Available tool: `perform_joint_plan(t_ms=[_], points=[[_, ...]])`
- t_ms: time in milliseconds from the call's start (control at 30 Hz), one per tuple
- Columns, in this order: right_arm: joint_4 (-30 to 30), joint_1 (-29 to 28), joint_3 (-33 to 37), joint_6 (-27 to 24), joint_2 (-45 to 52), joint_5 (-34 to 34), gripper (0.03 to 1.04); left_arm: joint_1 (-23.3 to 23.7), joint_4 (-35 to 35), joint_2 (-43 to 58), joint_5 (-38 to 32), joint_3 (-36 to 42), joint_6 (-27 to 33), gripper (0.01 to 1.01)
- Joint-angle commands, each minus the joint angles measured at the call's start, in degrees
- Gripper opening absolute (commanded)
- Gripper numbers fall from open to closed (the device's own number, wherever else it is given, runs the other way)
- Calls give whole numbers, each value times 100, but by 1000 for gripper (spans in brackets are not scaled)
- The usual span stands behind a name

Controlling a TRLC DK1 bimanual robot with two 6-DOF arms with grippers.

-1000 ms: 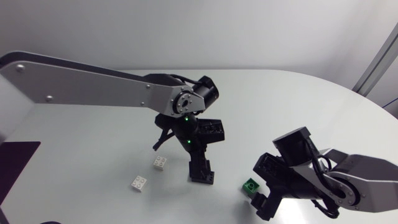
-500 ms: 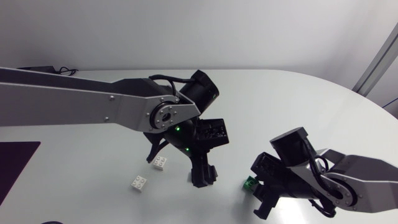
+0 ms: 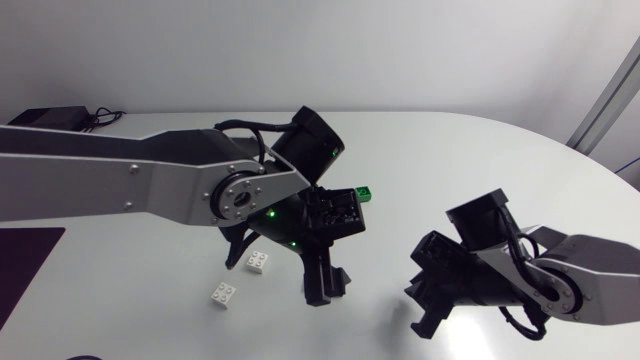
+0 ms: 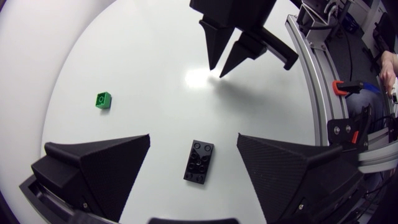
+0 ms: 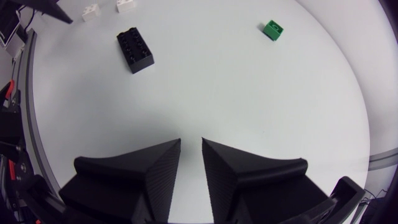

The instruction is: Separate the duplo bricks

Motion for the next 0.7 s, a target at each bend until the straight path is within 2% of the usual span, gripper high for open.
perform_joint_plan(t_ms=[0,67,167,200,400,667], points=[[33,-155,253,71,137,9,346,92,68,-70,-22,-164,-133,975],[7,-199,420,62,199,9,495,189,164,-61,-22,-173,-107,975],[-2,-401,842,18,577,9,941,303,287,-26,-75,-164,-98,975],[-2,-480,1035,-17,770,0,987,330,393,-8,-136,-182,-107,975],[24,-919,2477,-17,2247,-123,987,611,841,106,-277,-173,-159,975],[-81,-972,4542,290,4110,-149,984,830,894,115,-356,-261,-177,975]])
